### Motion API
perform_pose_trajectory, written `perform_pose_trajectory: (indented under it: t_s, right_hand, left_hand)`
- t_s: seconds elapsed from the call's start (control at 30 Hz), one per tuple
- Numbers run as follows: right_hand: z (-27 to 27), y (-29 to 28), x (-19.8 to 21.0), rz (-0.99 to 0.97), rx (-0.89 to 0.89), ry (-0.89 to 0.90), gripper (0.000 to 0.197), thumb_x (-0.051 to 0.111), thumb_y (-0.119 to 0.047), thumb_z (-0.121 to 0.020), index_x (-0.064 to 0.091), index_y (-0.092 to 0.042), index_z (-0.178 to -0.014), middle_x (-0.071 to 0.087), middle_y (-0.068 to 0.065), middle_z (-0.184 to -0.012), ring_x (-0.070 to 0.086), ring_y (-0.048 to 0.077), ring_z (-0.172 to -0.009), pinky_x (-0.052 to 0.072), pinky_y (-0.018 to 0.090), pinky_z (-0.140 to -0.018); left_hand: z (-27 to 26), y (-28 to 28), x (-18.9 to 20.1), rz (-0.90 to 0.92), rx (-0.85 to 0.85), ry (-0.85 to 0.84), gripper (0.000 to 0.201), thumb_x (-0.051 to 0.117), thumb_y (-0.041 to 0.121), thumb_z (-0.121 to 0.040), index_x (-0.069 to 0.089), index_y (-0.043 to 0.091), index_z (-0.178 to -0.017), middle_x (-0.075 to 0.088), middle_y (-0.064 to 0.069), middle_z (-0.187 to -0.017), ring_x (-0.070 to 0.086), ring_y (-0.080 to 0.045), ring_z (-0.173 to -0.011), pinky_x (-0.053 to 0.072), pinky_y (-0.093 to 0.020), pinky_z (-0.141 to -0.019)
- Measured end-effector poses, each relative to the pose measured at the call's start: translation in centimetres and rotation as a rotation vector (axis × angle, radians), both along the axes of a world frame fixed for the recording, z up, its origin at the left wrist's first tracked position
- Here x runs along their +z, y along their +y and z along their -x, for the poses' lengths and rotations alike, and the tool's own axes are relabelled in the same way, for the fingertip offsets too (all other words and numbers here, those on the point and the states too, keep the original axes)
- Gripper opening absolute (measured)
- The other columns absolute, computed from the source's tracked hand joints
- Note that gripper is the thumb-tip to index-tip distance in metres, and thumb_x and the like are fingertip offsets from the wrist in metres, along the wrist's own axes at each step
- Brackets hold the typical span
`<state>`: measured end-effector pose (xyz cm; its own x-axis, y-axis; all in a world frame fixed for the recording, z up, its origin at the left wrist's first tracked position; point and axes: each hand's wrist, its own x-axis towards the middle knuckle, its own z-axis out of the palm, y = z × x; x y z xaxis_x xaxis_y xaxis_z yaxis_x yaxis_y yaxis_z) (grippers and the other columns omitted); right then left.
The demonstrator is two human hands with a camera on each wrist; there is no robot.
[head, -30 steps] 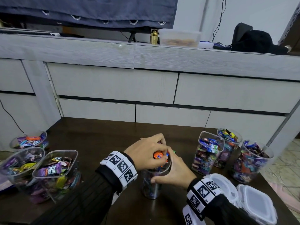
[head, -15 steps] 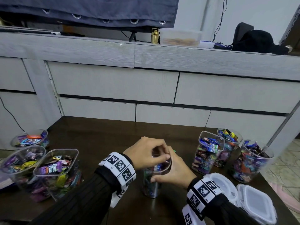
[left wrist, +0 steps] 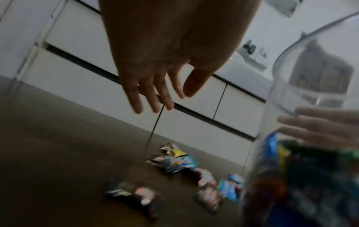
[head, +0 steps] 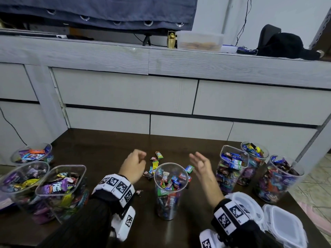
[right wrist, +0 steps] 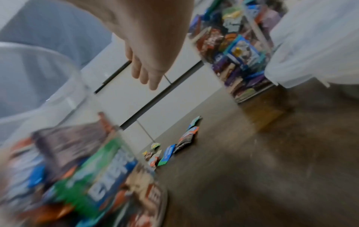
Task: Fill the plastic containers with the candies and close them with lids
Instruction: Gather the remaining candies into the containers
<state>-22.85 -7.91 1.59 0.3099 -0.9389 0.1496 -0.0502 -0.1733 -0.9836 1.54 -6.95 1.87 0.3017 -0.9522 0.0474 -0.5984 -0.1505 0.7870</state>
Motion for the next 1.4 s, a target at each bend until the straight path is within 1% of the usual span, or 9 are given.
perform_pose_trajectory:
  t_s: [0.07, 0.1, 0.23, 0.43, 0.57, 0.73, 0.87, 1.03, 1.4]
  right_hand:
    - [0.4, -1.5, -0.6, 0.015, -0.126, 0.193, 0.056, 0.059, -0.051, -0.086, 0.035, -0.032, -0.133, 0.038, 0.000, -0.148, 0.037, 0.012, -0.136, 0.031, 0.026, -0.108]
    - [0.6, -2.3, -1.1, 0.020, -0.128, 0.371, 0.063, 0.063, -0.041, -0.087, 0.033, -0.025, -0.140, 0.035, 0.003, -0.150, 0.034, 0.016, -0.138, 0.030, 0.026, -0.108]
    - [-0.3, -4.7, -2.9, -0.024, 0.057, 0.956, 0.103, 0.069, -0.044, -0.082, 0.004, -0.005, -0.151, -0.002, 0.012, -0.160, 0.000, 0.024, -0.148, 0.010, 0.034, -0.120]
    - [-3.1, -6.1, -4.9, -0.021, 0.092, 1.293, 0.086, 0.044, -0.045, -0.096, -0.010, -0.004, -0.150, -0.015, 0.011, -0.159, -0.010, 0.023, -0.147, 0.006, 0.042, -0.119]
    - [-4.7, -6.4, -6.7, 0.002, 0.100, 1.355, 0.065, 0.028, -0.034, -0.102, -0.007, -0.009, -0.151, -0.013, 0.006, -0.160, -0.007, 0.019, -0.148, 0.004, 0.041, -0.118]
    - [-5.6, -7.9, -7.4, -0.002, 0.149, 1.239, 0.062, 0.028, -0.031, -0.103, -0.005, -0.013, -0.151, -0.011, 0.003, -0.160, -0.007, 0.019, -0.148, -0.003, 0.045, -0.118]
    - [-5.5, -9.0, -7.6, 0.158, 0.195, 1.378, 0.086, 0.040, -0.056, -0.094, -0.011, -0.016, -0.151, -0.017, 0.005, -0.159, -0.014, 0.027, -0.147, -0.002, 0.048, -0.117]
    - [-6.0, -9.8, -7.0, 0.077, 0.232, 1.301, 0.113, 0.050, -0.075, -0.077, -0.012, -0.017, -0.151, -0.018, 0.007, -0.159, -0.015, 0.027, -0.146, -0.004, 0.047, -0.117]
    - [-6.3, -9.8, -5.7, 0.185, 0.500, 1.226, 0.076, 0.044, -0.054, -0.094, 0.009, -0.018, -0.152, -0.006, 0.005, -0.161, -0.009, 0.020, -0.147, -0.003, 0.048, -0.118]
  left_hand:
    - [-0.5, 0.6, -1.3, -0.279, -0.051, -0.264, 0.043, 0.052, 0.020, -0.098, 0.040, 0.020, -0.139, 0.041, -0.005, -0.147, 0.039, -0.021, -0.136, 0.034, -0.041, -0.112]
    - [-0.4, 1.0, -1.9, -0.402, -0.074, -0.362, 0.053, 0.053, 0.027, -0.097, 0.032, 0.021, -0.145, 0.029, -0.007, -0.155, 0.026, -0.023, -0.144, 0.026, -0.045, -0.117]
    - [0.3, 2.7, -5.3, -0.581, -0.125, -0.567, 0.093, 0.047, 0.063, -0.091, -0.007, 0.022, -0.155, -0.018, -0.002, -0.162, -0.016, -0.022, -0.150, -0.003, -0.052, -0.118]
    - [-1.4, 1.8, -8.1, -0.578, -0.168, -0.730, 0.088, 0.022, 0.074, -0.091, -0.015, 0.025, -0.154, -0.026, 0.001, -0.160, -0.023, -0.019, -0.147, -0.014, -0.052, -0.116]
    - [-2.7, 0.1, -8.7, -0.570, -0.247, -0.785, 0.088, 0.021, 0.074, -0.091, -0.016, 0.025, -0.153, -0.027, 0.001, -0.159, -0.024, -0.018, -0.147, -0.015, -0.051, -0.116]
    - [-2.4, -2.5, -8.7, -0.481, -0.360, -0.851, 0.090, 0.026, 0.072, -0.092, -0.018, 0.022, -0.153, -0.030, 0.000, -0.158, -0.025, -0.019, -0.146, -0.015, -0.052, -0.115]
    - [-2.7, -5.4, -8.1, -0.487, -0.441, -0.916, 0.111, 0.035, 0.083, -0.081, -0.023, 0.020, -0.151, -0.035, -0.004, -0.155, -0.027, -0.023, -0.146, -0.014, -0.055, -0.114]
    - [-2.7, -8.2, -7.9, -0.453, -0.515, -0.951, 0.121, 0.043, 0.085, -0.074, -0.022, 0.019, -0.151, -0.032, -0.006, -0.157, -0.024, -0.025, -0.146, -0.012, -0.055, -0.115]
    - [-0.9, -11.9, -6.8, -0.300, -0.754, -1.002, 0.090, 0.035, 0.070, -0.091, -0.013, 0.026, -0.154, -0.020, -0.001, -0.162, -0.013, -0.021, -0.150, 0.002, -0.051, -0.120]
